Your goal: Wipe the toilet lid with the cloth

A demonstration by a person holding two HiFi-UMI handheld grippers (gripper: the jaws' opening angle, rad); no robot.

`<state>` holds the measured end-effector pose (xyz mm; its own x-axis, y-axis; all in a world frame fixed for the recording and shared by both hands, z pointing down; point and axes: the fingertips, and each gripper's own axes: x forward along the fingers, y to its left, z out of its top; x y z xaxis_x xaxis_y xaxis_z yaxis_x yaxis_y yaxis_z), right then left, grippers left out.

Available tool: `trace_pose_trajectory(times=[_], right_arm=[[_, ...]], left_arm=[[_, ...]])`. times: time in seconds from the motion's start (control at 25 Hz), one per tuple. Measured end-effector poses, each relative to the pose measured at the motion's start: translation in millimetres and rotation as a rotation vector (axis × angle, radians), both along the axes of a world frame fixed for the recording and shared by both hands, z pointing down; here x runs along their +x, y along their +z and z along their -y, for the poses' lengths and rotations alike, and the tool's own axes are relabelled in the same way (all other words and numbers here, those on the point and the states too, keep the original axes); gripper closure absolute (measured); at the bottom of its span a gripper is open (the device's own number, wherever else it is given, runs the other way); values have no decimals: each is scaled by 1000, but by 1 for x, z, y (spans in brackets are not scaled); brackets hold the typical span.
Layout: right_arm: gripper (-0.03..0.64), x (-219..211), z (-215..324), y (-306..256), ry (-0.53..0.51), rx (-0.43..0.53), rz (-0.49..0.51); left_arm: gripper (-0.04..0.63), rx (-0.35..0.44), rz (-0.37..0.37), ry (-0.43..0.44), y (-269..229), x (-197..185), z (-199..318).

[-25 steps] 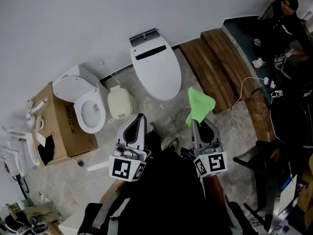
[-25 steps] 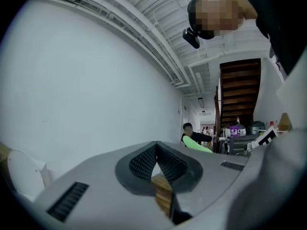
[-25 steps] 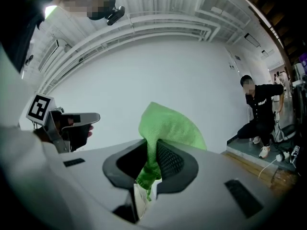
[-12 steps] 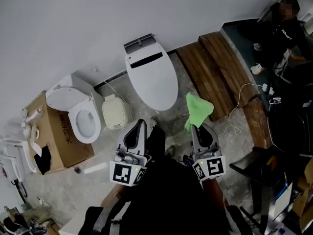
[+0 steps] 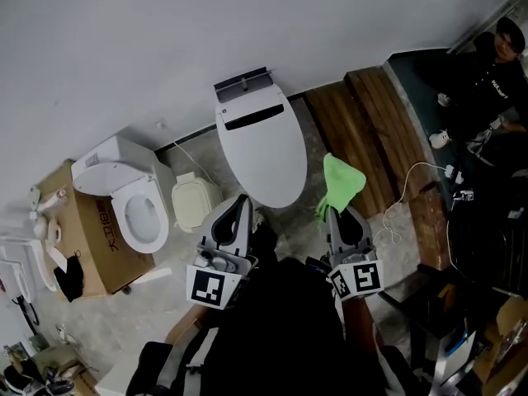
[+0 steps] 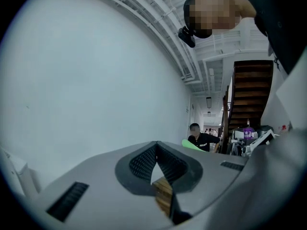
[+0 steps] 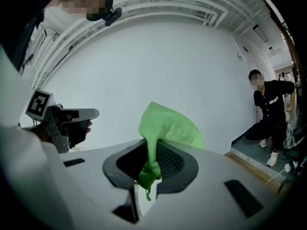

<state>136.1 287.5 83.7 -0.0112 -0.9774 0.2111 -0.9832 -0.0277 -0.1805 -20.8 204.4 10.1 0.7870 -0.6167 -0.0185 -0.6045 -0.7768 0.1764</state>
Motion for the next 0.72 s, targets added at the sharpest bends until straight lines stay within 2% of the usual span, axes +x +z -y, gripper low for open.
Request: trace_pose_trajectory(times=[0.4, 0.72], right_arm=[[549, 34, 94, 10, -64, -31, -48], [549, 78, 156, 34, -186, -67, -63]], left_arm=[[594, -25, 20, -23, 4, 29, 68], [592, -33, 29, -145, 12, 66, 105]])
